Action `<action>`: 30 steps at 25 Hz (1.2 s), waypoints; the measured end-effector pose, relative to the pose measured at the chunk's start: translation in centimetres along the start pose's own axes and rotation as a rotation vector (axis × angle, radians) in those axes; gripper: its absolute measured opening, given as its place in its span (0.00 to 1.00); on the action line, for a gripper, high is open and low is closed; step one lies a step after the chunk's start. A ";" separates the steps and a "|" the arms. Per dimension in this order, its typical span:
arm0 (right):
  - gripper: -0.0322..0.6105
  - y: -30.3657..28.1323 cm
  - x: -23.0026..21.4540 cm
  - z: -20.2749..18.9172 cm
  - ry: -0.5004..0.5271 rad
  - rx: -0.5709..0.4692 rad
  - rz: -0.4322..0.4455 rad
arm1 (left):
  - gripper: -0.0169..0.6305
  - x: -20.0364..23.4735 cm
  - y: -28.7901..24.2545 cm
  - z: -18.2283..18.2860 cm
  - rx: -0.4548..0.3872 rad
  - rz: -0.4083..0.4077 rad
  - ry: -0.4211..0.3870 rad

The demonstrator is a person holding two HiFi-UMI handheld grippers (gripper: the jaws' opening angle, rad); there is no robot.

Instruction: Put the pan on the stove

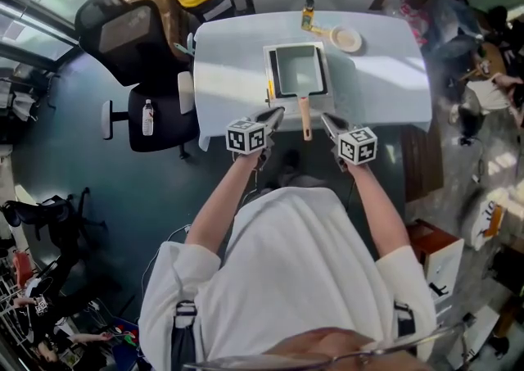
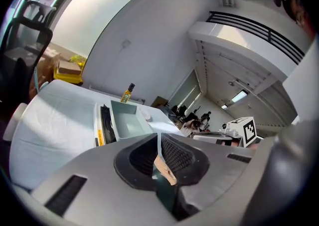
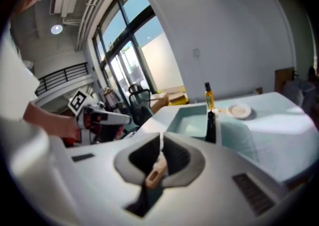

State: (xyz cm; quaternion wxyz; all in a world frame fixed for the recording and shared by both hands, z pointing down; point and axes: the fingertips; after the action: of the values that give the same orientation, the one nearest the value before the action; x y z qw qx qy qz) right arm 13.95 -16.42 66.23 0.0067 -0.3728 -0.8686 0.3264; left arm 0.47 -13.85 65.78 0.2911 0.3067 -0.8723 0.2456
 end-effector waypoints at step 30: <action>0.10 8.9 1.7 5.5 0.144 -0.211 0.014 | 0.07 -8.7 4.9 3.2 -0.153 0.108 -0.201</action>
State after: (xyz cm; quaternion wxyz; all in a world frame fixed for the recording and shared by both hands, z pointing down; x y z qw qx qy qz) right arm 17.04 -13.93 56.40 0.0274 -0.4001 -0.8927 0.2054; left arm 1.62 -9.04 56.52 0.2112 0.2593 -0.9285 0.1615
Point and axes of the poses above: the fingertips, and each gripper's own axes: y backward along the fingers, x to its left, z out of its top, and after that the axes turned 13 degrees about -z, right-handed
